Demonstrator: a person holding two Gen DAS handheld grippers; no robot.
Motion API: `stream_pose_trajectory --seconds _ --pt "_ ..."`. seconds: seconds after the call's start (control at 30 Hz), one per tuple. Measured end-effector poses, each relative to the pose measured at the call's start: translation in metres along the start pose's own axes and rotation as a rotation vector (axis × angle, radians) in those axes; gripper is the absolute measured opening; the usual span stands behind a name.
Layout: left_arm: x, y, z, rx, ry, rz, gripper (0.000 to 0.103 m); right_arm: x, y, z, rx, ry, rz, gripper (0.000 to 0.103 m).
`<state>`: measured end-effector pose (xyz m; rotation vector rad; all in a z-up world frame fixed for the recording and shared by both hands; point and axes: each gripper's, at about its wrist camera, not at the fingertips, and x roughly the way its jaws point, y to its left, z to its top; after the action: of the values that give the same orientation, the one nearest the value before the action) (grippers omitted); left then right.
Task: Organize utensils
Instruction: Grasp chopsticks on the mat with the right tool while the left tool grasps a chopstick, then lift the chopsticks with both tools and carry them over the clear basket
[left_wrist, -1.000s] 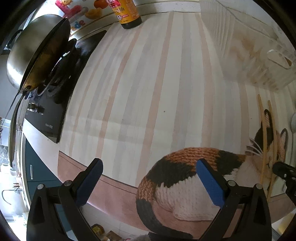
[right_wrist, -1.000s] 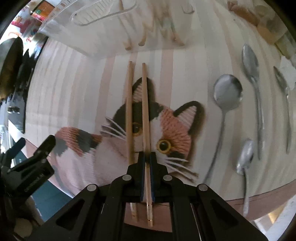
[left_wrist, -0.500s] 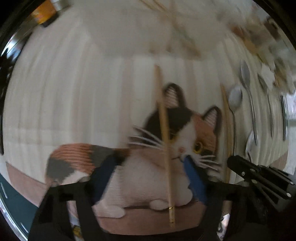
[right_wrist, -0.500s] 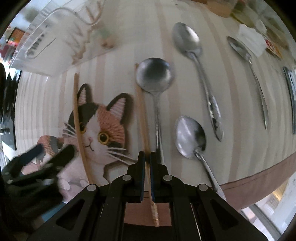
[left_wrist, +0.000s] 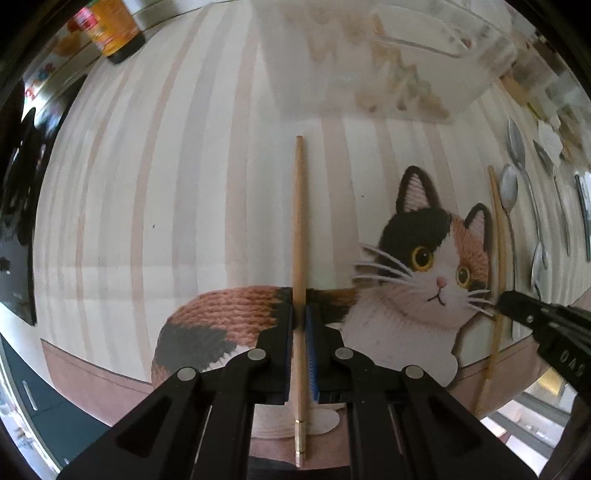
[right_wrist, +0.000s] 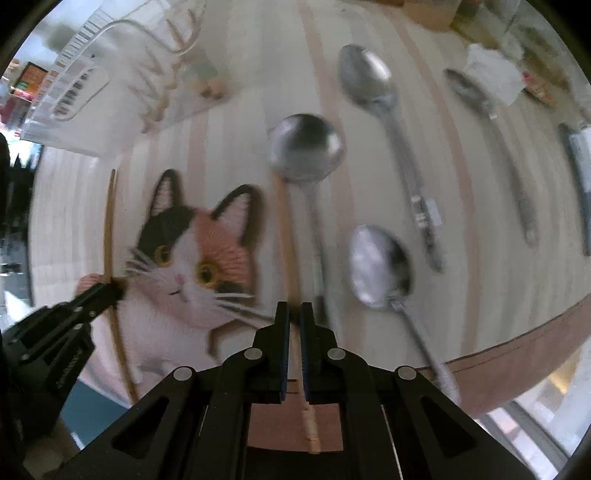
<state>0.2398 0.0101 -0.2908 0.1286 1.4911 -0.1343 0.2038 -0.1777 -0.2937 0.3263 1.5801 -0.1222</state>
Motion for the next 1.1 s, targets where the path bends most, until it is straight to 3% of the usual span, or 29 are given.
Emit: stream_pose_trajectory --seconds 0.17,0.33,1.1 --pt "0.001 -0.001 0.002 0.000 -0.004 0.020 0.005 0.004 0.023 -0.002 -0.042 -0.005 -0.036 0.007" --pt "0.003 -0.005 -0.002 0.010 0.001 0.026 0.005 0.016 0.043 -0.012 -0.087 0.056 -0.071 0.009" --pt "-0.002 -0.007 -0.010 0.007 -0.014 0.043 0.005 0.015 0.057 -0.023 -0.163 -0.021 -0.165 0.008"
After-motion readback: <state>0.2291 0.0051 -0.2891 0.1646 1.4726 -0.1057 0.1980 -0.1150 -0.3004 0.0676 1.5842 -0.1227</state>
